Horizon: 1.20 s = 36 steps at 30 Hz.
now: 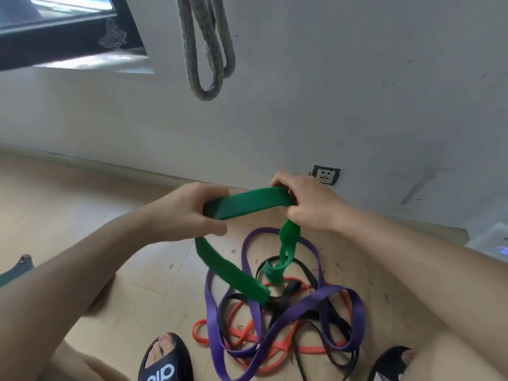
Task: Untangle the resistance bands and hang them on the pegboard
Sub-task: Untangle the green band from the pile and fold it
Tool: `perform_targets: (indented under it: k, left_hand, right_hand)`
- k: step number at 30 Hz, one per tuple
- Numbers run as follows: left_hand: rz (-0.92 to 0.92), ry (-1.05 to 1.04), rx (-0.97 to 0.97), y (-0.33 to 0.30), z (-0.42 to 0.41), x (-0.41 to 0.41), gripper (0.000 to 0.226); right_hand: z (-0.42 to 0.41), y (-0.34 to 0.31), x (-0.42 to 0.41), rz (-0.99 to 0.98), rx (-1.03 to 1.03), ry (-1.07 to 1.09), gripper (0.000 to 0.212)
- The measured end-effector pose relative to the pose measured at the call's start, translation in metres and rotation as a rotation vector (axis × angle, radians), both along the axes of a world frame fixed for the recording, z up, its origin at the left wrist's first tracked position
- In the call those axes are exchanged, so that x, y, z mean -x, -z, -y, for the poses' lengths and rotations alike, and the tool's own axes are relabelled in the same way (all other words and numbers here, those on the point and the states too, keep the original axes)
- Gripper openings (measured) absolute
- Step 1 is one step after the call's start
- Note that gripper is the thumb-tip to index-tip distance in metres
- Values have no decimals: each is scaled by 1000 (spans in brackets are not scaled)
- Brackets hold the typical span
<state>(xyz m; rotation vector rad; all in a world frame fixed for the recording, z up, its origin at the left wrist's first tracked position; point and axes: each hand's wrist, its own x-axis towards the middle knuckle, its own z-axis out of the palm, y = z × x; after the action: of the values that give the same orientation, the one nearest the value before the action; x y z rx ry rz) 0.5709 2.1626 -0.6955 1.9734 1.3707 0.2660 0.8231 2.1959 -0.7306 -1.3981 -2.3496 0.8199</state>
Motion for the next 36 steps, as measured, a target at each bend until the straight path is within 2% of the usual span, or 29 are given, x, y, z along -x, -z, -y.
perform_targets:
  k: [2, 5, 8, 10, 14, 17, 21, 23, 25, 27, 28, 30, 33, 36]
  left_hand:
    - [-90, 20, -7, 6, 6, -4, 29]
    - [-65, 37, -181, 11, 13, -13, 46]
    - [32, 109, -319, 15, 17, -25, 39]
    - [115, 66, -352, 11, 18, -29, 35]
    - [245, -4, -269, -7, 14, -18, 17]
    - [300, 11, -178, -11, 12, -13, 17]
    - [379, -68, -93, -10, 6, -7, 17]
    - [303, -82, -72, -7, 3, -1, 17]
    - [105, -53, -68, -2, 2, 5, 25]
    - [-2, -37, -30, 2, 5, 3, 38]
    - [-11, -31, -34, 5, 8, -1, 44]
    - [-21, -9, -168, 11, 13, -14, 47]
    - [-22, 57, -381, 15, 15, -30, 36]
    - [-8, 60, -304, 3, 9, -22, 25]
  right_hand:
    - [3, -6, 4, -48, -16, -17, 33]
    - [11, -19, 15, -156, -65, -66, 30]
    - [15, -25, 20, -242, -110, -99, 29]
    - [11, -24, 15, -213, -120, -89, 29]
    - [-1, -20, -1, -153, -53, -23, 25]
    - [-7, -14, -5, -115, -38, 1, 23]
    - [-13, 3, -9, 21, -8, 15, 20]
    - [-11, 7, -8, 65, 20, 7, 22]
    - [-7, 6, -4, 5, 42, -3, 22]
    - [-1, -1, 4, -86, 47, 0, 26]
    - [2, -6, 9, -127, 44, -5, 29]
    - [9, -14, 20, -193, 32, -32, 34]
    - [12, -17, 23, -229, 20, -57, 36]
    - [6, -13, 14, -202, 68, -32, 36]
